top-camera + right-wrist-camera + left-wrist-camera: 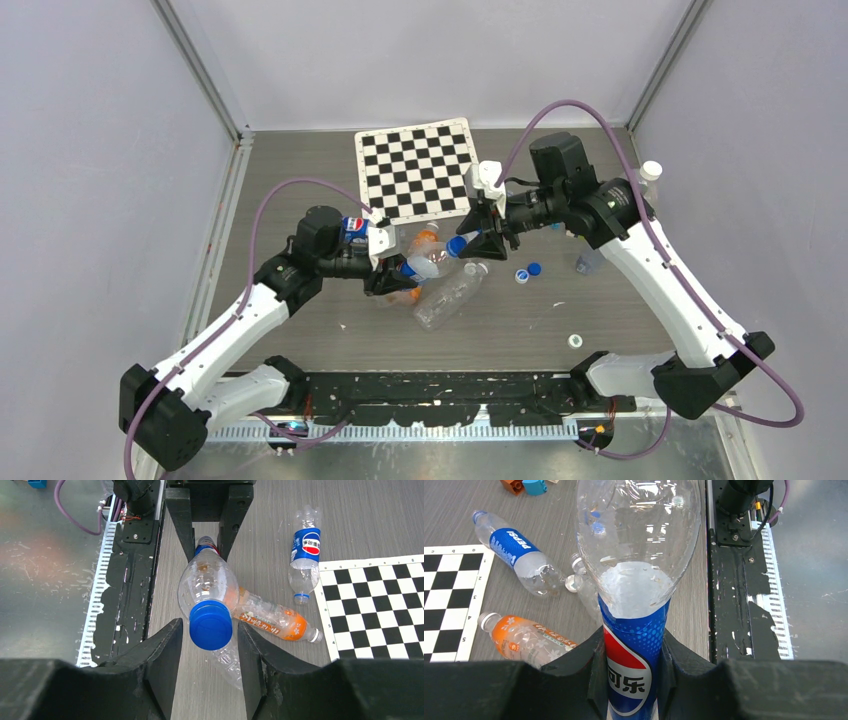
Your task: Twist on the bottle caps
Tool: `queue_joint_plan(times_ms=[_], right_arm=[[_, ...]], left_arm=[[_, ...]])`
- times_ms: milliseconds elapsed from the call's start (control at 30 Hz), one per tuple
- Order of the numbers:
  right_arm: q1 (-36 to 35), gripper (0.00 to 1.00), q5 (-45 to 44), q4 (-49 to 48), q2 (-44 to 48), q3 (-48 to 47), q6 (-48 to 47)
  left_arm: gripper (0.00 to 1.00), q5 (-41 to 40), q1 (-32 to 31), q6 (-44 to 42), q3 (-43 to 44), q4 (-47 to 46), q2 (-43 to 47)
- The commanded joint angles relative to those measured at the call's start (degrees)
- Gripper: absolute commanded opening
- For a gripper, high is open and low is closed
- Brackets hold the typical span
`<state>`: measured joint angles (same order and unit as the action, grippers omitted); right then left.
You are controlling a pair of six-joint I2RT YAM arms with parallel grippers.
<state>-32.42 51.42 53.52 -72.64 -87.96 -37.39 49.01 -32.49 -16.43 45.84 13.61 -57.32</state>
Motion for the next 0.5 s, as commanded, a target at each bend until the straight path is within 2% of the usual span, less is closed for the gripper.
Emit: queue_joint_plan(times_ms=[0,267,467], right_arm=[[-0.7,0.49,-0.5,-1.6,-0.3,-0.5,0.3],[-1.0,0.40,-1.8,-0.7,-0.5,-0.5,0.2],[-1.1,0.20,-2.3,-0.2,-0.1,0.0,-0.1]], left_arm=[[0.29,0.0,0.2,1.1,2.1,-1.0,0.0],[0.29,0.0,0.2,1.5,2.1,-1.2,0.0],[0.29,1.1,0.2,2.2,2.1,-1.9,0.0]])
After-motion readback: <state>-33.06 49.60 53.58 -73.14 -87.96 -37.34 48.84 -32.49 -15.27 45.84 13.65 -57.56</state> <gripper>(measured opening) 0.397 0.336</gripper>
